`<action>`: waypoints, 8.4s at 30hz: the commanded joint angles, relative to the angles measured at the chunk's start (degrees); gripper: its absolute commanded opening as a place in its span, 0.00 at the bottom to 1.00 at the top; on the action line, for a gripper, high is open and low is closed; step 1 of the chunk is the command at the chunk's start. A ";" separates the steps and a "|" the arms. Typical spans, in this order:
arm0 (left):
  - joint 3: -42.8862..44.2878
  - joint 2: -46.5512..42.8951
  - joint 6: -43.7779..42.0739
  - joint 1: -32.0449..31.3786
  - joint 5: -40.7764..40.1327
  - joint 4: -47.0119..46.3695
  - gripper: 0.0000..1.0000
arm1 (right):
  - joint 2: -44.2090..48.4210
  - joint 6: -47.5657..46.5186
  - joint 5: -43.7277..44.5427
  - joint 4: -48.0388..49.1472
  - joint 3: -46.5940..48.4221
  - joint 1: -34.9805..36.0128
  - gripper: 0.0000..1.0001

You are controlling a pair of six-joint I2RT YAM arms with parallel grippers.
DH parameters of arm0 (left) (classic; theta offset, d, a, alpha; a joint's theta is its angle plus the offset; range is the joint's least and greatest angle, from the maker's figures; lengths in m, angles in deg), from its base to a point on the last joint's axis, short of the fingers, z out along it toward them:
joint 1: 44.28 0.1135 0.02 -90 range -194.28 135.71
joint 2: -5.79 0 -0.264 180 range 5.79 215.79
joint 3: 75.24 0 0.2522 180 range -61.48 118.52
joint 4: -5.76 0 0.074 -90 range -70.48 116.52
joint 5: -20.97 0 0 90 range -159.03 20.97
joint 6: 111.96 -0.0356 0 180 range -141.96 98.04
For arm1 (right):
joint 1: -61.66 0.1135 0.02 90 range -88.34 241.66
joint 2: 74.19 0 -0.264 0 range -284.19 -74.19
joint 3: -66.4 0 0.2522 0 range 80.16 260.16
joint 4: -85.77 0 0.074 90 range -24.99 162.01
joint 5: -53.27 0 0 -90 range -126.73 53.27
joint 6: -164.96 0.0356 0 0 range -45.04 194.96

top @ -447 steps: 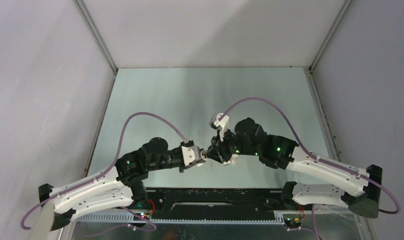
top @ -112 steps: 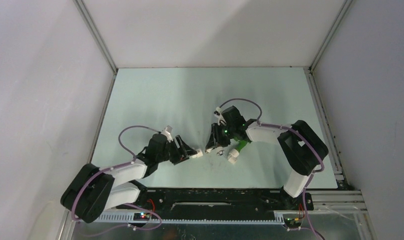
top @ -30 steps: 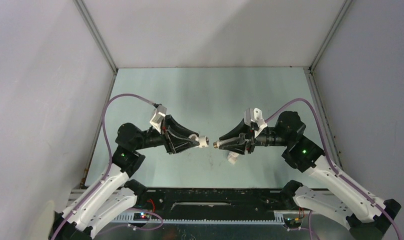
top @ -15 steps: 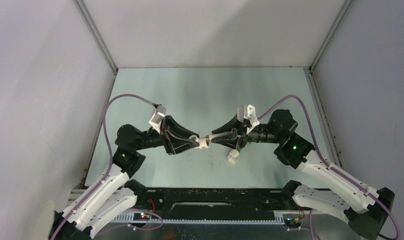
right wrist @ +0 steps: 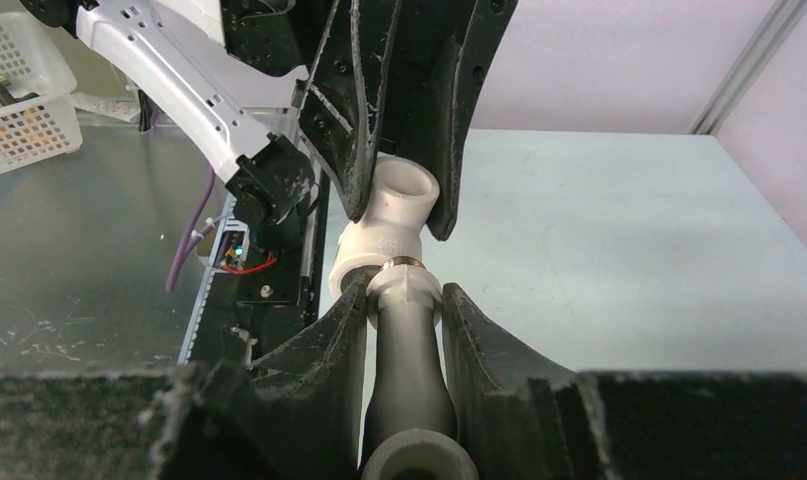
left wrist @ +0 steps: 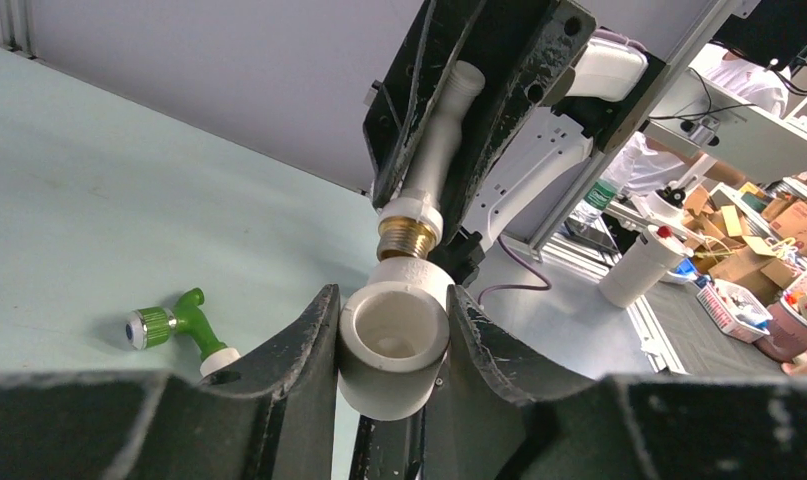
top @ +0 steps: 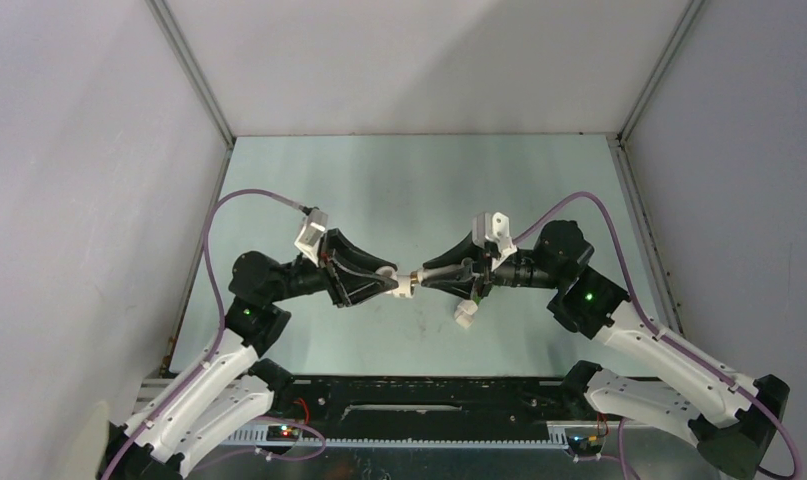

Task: Install the water faucets
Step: Install the water faucet onto the adaptor, then screw the water faucet onto the adaptor.

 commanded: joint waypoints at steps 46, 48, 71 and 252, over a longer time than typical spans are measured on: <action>-6.35 -0.31 11.45 -0.44 -10.99 -16.70 0.00 | -1.82 1.26 8.63 8.62 -2.08 3.66 0.00; -7.12 0.10 13.22 -0.43 -11.91 -19.45 0.00 | -1.34 1.78 9.78 10.99 -3.56 3.72 0.00; -9.53 1.89 17.37 -0.44 -13.51 -26.81 0.00 | -1.10 7.80 16.79 24.63 -9.70 4.43 0.00; 11.85 9.81 29.78 -2.23 -3.31 -1.52 0.89 | 4.74 41.79 4.10 19.97 -3.03 -11.32 0.00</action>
